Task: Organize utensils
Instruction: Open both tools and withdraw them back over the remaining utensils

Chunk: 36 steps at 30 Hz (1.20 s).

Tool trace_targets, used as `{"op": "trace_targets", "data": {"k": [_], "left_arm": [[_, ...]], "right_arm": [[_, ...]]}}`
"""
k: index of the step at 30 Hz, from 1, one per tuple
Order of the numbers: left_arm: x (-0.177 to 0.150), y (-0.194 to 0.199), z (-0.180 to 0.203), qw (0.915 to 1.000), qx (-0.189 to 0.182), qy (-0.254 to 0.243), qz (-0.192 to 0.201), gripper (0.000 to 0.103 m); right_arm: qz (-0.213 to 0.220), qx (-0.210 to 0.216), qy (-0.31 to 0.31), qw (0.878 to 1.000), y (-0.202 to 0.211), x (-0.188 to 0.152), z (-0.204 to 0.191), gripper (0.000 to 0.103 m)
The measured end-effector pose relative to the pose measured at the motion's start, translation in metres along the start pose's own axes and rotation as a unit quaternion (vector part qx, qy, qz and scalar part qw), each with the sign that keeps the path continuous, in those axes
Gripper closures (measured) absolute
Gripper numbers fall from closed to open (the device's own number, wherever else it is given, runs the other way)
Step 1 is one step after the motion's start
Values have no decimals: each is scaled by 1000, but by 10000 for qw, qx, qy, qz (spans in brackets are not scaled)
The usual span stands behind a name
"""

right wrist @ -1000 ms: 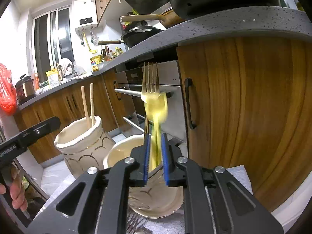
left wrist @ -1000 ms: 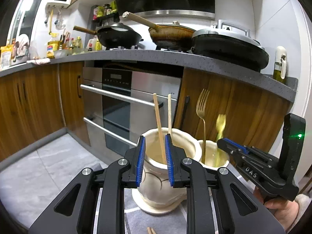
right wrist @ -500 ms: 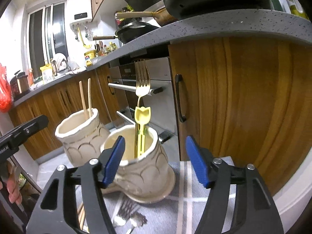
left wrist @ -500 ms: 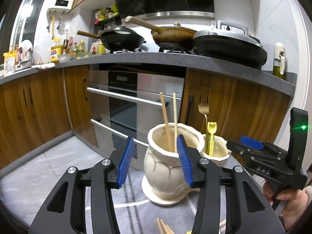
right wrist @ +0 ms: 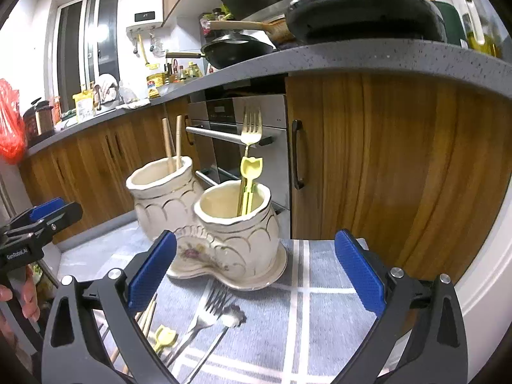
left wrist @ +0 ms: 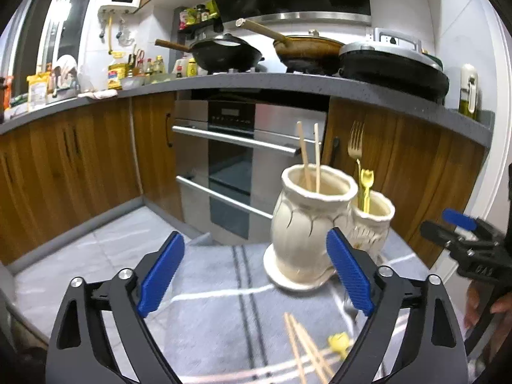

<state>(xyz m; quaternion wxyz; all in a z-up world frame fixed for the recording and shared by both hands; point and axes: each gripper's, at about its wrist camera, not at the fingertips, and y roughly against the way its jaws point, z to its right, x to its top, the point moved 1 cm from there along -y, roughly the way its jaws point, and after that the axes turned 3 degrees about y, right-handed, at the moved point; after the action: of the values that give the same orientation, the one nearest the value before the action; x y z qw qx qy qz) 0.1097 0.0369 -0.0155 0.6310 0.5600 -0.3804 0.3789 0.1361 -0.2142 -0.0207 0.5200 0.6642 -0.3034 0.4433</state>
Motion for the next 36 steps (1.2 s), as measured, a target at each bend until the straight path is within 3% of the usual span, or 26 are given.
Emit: {"op": "trace_targets", "data": {"k": [8, 15, 25, 36], "left_arm": [[-17, 21, -6, 9995, 80, -123, -288, 8], [-41, 20, -5, 9962, 139, -221, -832, 7], [-84, 9, 16, 9858, 125, -525, -1587, 7], [-108, -7, 31, 9672, 285, -794, -2397, 7]], "right_arm": [[-161, 74, 188, 9997, 21, -10, -11, 5], [-357, 46, 228, 9991, 31, -24, -10, 5], [-919, -78, 224, 9955, 30, -61, -3, 5], [-1294, -12, 471, 9905, 30, -85, -9, 5]]}}
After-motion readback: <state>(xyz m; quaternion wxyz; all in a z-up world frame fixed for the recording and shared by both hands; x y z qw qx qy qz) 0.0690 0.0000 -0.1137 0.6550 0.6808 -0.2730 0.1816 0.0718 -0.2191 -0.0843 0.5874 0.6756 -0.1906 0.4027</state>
